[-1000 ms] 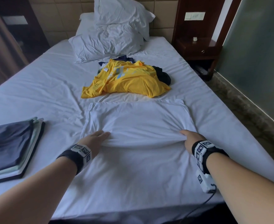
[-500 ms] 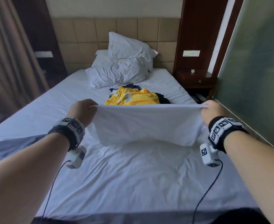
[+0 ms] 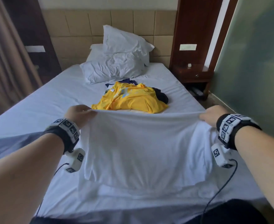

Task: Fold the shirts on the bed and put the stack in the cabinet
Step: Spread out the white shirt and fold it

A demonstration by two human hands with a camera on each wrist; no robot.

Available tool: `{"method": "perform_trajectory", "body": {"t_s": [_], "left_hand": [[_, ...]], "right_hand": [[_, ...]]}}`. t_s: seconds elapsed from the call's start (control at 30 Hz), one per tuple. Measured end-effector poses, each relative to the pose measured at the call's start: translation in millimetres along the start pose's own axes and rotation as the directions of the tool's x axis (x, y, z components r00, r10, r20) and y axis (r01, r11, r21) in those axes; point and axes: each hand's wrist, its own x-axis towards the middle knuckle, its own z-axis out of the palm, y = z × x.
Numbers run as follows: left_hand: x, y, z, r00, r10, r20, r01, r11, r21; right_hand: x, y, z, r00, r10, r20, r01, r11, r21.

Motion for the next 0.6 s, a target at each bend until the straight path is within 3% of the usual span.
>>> {"method": "perform_trajectory", "body": {"t_s": [0.07, 0.17, 0.6], "left_hand": [[4, -17, 17, 0.993, -0.085, 0.080, 0.086, 0.996, -0.011], [20, -33, 36, 0.971, -0.188, 0.150, 0.194, 0.981, -0.027], [105, -103, 111, 0.878, -0.413, 0.240, 0.448, 0.886, -0.115]], "right_hand": [[12, 7, 22, 0.997, 0.027, 0.072, -0.021, 0.997, -0.072], [32, 15, 44, 0.994, 0.080, 0.079, -0.072, 0.992, -0.100], [121, 32, 120, 0.967, 0.230, 0.109, -0.216, 0.968, -0.126]]}}
